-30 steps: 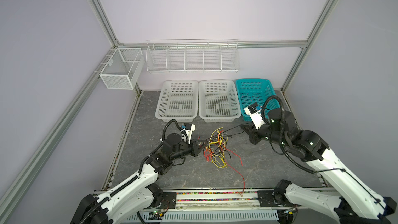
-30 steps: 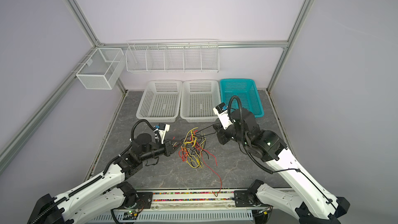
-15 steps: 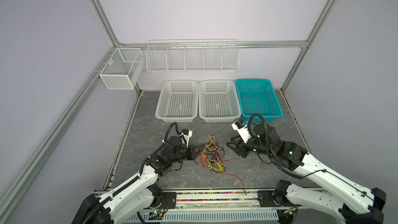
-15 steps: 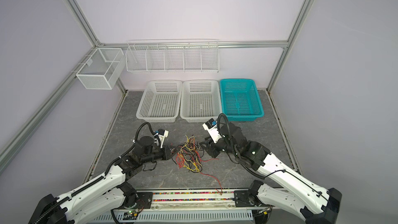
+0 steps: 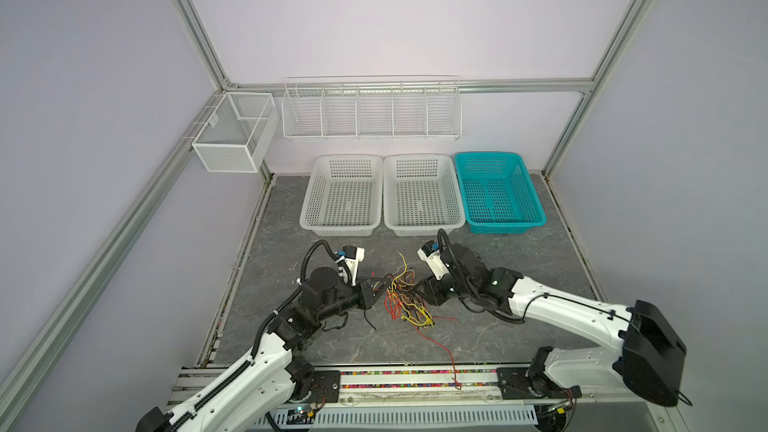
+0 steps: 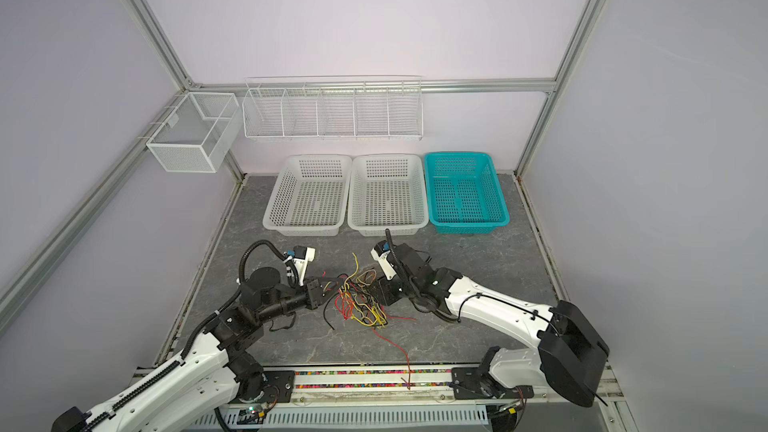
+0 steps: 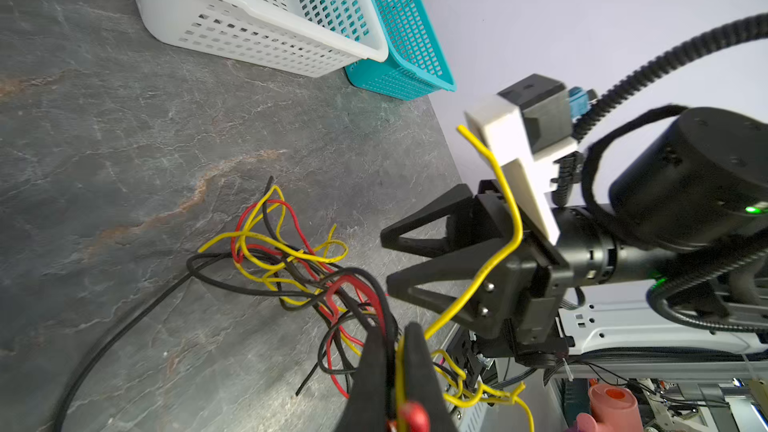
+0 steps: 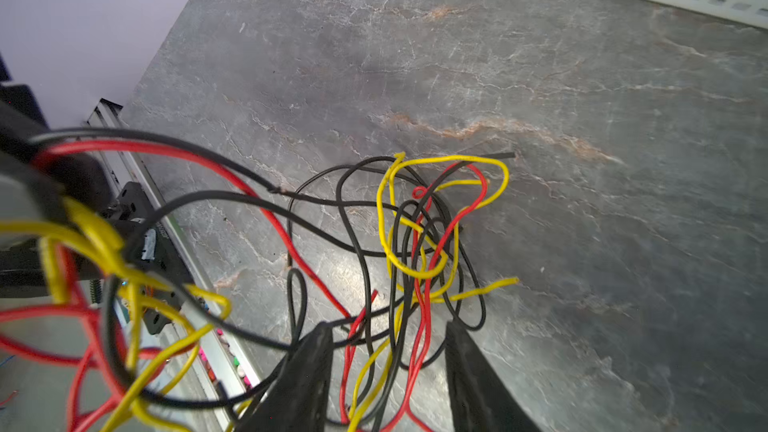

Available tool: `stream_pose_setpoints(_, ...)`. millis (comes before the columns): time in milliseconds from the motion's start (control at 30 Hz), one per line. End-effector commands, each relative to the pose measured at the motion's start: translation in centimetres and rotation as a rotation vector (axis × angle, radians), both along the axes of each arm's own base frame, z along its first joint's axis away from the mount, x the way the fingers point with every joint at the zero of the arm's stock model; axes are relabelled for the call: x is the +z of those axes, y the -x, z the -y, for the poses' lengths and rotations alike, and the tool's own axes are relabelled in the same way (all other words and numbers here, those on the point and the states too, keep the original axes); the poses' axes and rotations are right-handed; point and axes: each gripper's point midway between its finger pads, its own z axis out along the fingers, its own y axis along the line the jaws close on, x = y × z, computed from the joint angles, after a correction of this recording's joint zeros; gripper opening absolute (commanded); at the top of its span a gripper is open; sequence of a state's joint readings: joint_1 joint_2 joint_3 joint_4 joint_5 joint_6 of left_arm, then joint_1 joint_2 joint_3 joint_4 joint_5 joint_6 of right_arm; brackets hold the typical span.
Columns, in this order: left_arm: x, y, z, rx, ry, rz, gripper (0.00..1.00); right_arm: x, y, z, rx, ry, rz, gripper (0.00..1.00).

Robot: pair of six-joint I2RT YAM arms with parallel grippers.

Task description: Untangle the cables

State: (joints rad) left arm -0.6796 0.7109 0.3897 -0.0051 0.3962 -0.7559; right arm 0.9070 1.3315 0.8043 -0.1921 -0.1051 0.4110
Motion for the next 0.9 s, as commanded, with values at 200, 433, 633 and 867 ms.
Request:
stream_pose_setpoints(200,2.4,0.3,-0.5,0.014,0.087,0.081,0.00,-3.8,-0.4,-3.2,-0.032,-0.022,-0.104,0.48)
stream_pose_setpoints(433,2.9,0.9,-0.9,0.008,0.103,0.110,0.00,-5.2,-1.4,-2.4,-0.109,0.013,-0.090,0.28)
stream_pose_setpoints(633,2.4,0.9,-1.6,0.044,0.096,0.108,0.00,-4.3,-2.7,-0.4,-0.193,0.018,-0.022,0.12)
stream_pose_setpoints(867,0.8,-0.5,-4.4,0.212,-0.039,0.077,0.00,-3.5,-4.3,5.1,-0.334,0.029,-0.018,0.07)
